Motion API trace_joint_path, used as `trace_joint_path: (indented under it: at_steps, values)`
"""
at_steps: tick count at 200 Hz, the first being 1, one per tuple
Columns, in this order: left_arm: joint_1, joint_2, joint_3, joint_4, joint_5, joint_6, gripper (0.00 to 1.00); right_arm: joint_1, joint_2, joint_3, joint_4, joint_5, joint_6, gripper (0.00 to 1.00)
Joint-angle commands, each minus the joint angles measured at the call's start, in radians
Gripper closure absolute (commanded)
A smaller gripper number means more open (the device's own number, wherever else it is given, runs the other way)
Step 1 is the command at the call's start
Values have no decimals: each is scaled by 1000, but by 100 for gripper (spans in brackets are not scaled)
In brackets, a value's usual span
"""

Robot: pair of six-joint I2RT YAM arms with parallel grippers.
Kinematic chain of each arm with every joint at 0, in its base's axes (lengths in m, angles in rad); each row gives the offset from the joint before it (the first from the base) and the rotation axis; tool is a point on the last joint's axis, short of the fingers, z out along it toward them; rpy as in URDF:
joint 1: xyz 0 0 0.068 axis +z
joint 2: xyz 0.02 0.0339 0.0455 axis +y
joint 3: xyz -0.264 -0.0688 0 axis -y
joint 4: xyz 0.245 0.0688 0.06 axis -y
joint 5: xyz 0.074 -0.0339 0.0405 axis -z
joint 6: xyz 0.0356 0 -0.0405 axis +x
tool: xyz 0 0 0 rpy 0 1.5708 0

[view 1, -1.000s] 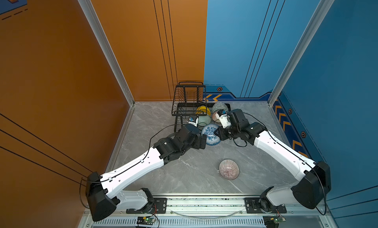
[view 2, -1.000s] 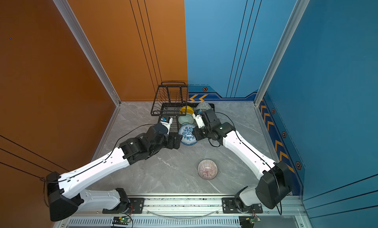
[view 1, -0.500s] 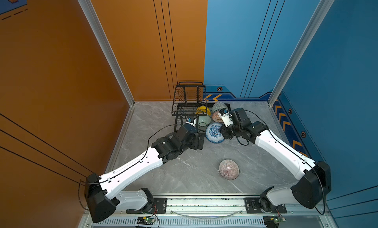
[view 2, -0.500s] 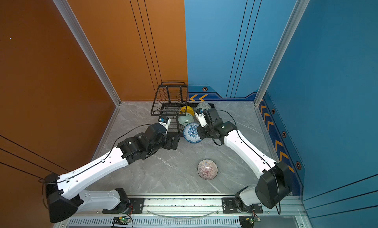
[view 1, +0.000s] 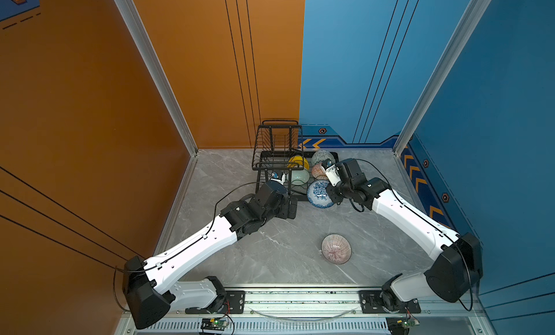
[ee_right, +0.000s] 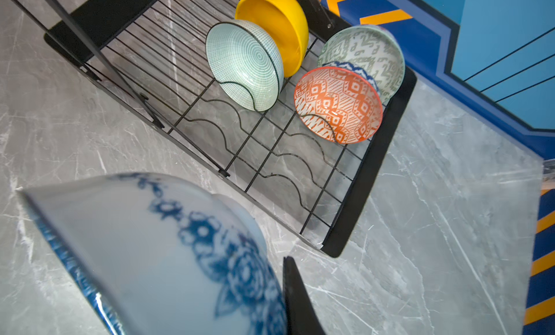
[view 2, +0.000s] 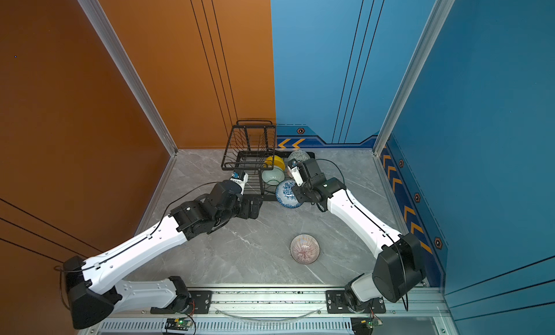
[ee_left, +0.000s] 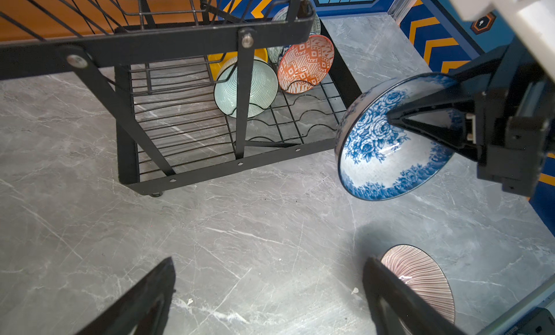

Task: Load the bowls into the dish rack
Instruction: 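Open the left gripper and draw it back while the right gripper holds the bowl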

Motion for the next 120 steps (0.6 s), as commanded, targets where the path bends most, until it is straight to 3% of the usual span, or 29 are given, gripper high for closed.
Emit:
trace_joint_path:
  at_steps: [1, 56, 120]
  values:
    - [17, -6, -15, -20, 30, 20, 2, 15, -8, -3, 99, 79, -53, 100]
    - [31, -7, -21, -20, 43, 25, 2, 88, -93, -178, 417, 279, -297, 100]
    - [41, -13, -29, -19, 52, 20, 2, 115, -136, -295, 653, 348, -496, 100]
